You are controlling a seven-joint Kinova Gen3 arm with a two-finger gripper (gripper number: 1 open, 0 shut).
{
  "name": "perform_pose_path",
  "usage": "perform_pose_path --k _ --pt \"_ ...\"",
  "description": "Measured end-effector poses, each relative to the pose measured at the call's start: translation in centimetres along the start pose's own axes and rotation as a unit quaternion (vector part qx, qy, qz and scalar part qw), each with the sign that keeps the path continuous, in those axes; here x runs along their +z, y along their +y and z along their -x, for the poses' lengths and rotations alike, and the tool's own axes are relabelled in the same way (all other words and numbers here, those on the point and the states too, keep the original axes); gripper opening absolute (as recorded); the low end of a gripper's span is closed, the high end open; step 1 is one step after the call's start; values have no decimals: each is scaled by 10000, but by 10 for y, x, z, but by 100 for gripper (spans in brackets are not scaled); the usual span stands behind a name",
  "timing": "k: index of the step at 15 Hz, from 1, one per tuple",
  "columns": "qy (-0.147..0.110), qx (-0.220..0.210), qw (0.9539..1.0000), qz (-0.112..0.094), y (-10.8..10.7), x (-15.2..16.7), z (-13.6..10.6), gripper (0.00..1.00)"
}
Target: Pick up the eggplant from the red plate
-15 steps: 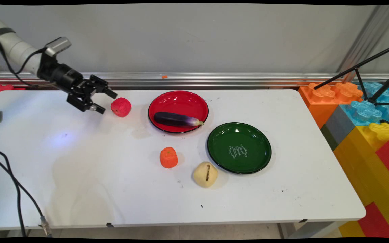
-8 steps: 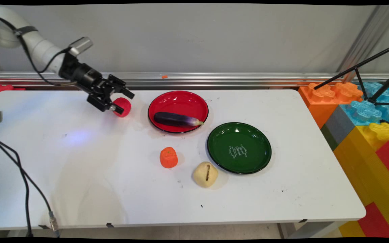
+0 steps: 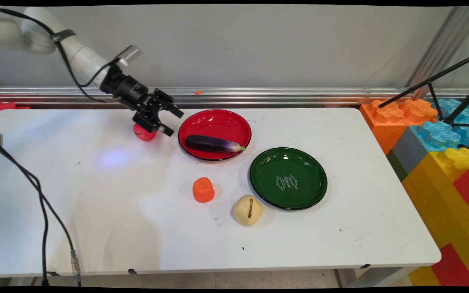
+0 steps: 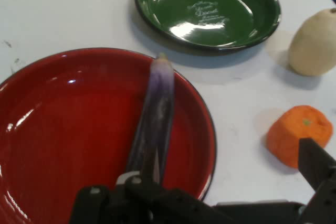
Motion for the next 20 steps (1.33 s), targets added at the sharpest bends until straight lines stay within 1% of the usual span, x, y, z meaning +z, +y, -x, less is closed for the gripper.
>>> perform_pose_path --k 3,7,15,20 --pt "-110 8 9999 -22 -11 18 -9 100" --pt "-240 -15 9997 -15 -19 37 -15 100" --pt "-545 -90 9985 41 -33 69 -12 100" --pt "-609 -148 9980 20 -45 87 -14 100"
